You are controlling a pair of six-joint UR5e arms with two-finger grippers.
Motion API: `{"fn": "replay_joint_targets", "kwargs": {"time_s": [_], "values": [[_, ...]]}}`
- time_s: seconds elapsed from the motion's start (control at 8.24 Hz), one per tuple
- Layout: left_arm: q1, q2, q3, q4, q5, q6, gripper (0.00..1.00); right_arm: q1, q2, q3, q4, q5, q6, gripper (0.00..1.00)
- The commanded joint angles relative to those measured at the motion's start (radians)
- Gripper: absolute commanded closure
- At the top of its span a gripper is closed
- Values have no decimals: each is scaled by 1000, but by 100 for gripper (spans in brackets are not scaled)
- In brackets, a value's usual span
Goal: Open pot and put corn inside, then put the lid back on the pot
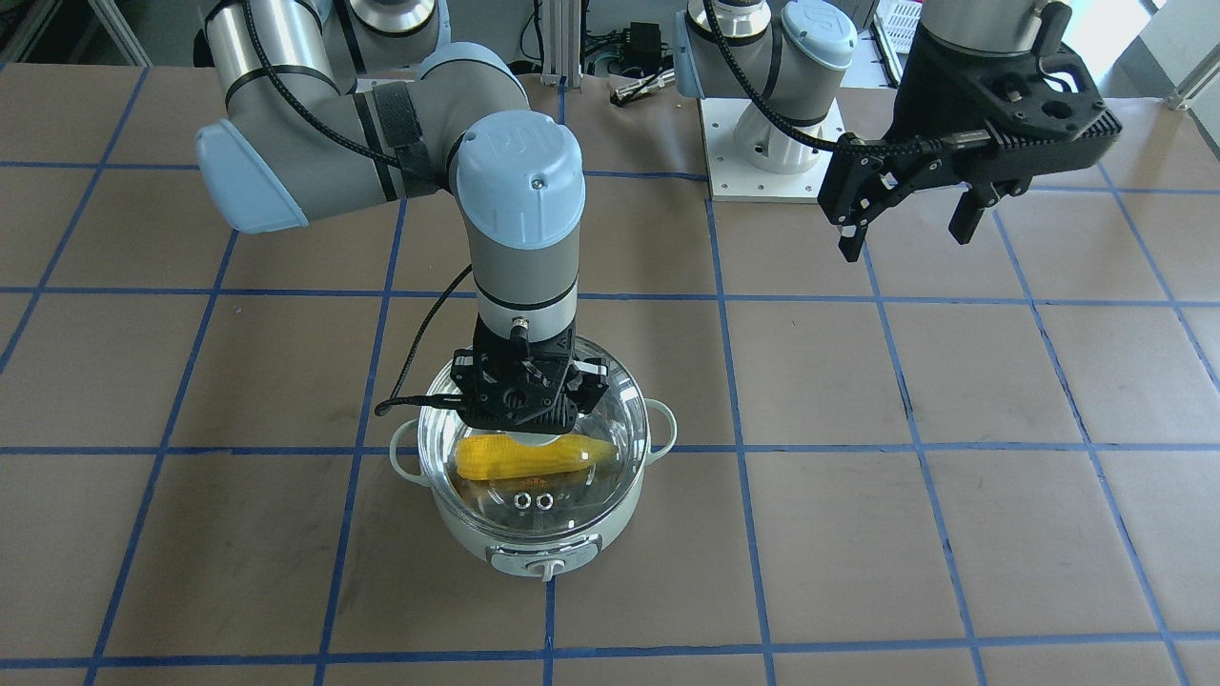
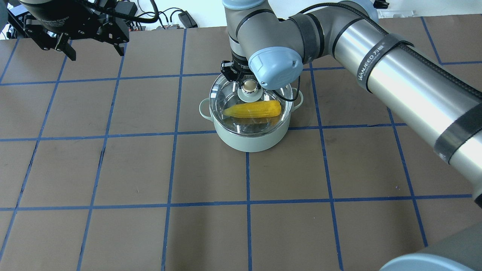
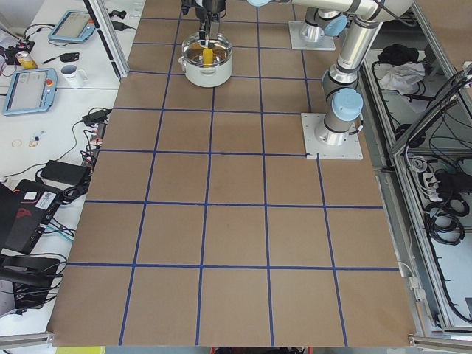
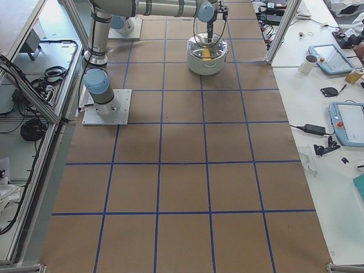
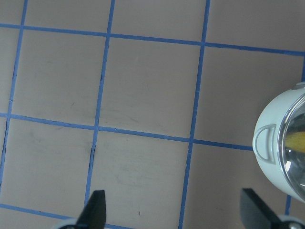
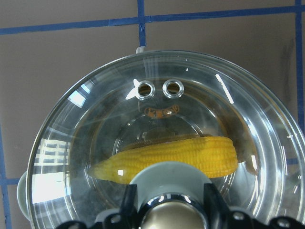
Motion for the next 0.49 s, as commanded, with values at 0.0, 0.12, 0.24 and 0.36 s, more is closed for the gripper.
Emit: {"fn": "replay_joint_targets", "kwargs": {"time_s": [0.0, 0.12, 0.24, 0.36], "values": [[3, 15, -12, -42, -7, 45, 0, 2, 2, 5, -38, 4, 28, 87], [3, 36, -13, -80, -68, 50, 0, 2, 2, 5, -38, 3, 20, 87], [3, 50, -13, -93, -76, 63, 0, 2, 3, 5, -38, 3, 17, 87], [4, 50, -13, -110, -78, 86, 0, 2, 5, 9, -38, 3, 11, 87]]}}
